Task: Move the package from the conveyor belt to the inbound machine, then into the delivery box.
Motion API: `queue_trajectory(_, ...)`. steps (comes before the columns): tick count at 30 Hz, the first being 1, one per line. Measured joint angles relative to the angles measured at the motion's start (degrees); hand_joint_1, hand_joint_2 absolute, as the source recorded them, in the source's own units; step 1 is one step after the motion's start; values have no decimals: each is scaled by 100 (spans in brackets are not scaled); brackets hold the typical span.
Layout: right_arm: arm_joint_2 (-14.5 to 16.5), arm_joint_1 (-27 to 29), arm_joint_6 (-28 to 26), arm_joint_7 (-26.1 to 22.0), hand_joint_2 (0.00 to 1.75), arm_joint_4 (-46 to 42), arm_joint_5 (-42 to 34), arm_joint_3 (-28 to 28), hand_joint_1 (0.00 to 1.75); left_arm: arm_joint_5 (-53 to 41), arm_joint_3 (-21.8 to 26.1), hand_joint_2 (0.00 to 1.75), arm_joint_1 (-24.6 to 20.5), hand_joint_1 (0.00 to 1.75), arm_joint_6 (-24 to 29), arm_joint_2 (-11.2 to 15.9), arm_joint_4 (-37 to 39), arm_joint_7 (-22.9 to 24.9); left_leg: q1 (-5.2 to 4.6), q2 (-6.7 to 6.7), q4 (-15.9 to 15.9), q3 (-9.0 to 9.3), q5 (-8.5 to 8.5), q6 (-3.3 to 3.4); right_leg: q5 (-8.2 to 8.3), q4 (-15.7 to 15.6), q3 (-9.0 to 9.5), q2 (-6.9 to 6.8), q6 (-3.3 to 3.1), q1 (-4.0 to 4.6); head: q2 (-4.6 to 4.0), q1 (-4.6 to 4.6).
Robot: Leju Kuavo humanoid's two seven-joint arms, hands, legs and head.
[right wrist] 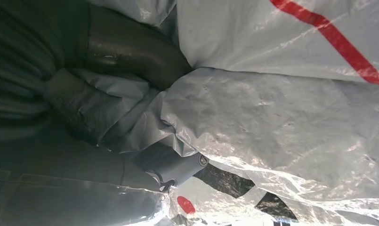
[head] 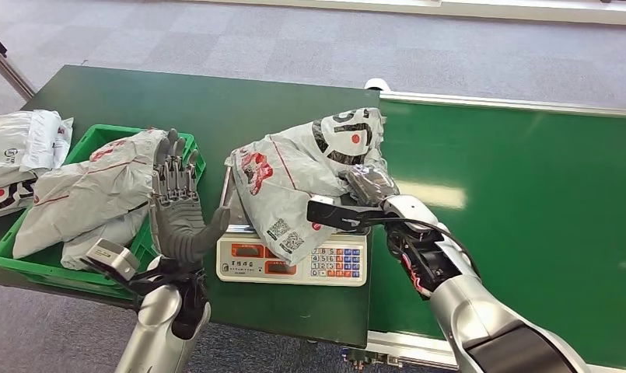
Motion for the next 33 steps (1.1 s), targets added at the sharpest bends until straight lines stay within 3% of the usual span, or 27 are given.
queue_trajectory(8,94,-35,-25,204,175,89,-113,33,171,9,-130,175,-17,0,81,64,122,-1,1,1,0,2,0,0,0,0,1,0,0,1,0,2)
queue_trajectory(12,118,-14,-159,36,175,104,-266,29,81,12,-182,175,-17,0,81,87,141,0,0,1,0,1,0,0,0,0,1,0,0,0,0,1)
queue_trajectory(13,121,-1,-187,-58,175,104,-312,26,72,14,-187,175,-17,0,79,90,148,0,0,1,0,1,0,0,0,0,1,0,0,0,0,0)
queue_trajectory(16,125,41,-202,-358,175,104,-393,23,14,20,-200,175,-20,0,67,95,165,0,0,1,0,1,0,0,0,0,0,0,0,0,0,1)
queue_trajectory(17,125,54,-183,-460,175,105,-415,24,2,18,-211,175,-22,0,69,99,169,0,0,1,0,1,0,0,0,0,0,0,0,0,0,1)
queue_trajectory(28,129,246,-63,-1585,175,99,-413,219,0,-1,-353,175,-112,0,111,161,220,-1,0,3,-1,3,0,0,0,0,1,1,0,1,0,2)
queue_trajectory(33,159,260,-199,-1691,175,88,-368,406,0,-44,-359,175,-120,0,179,188,220,-1,0,3,-1,6,0,0,0,0,3,1,0,1,0,1)
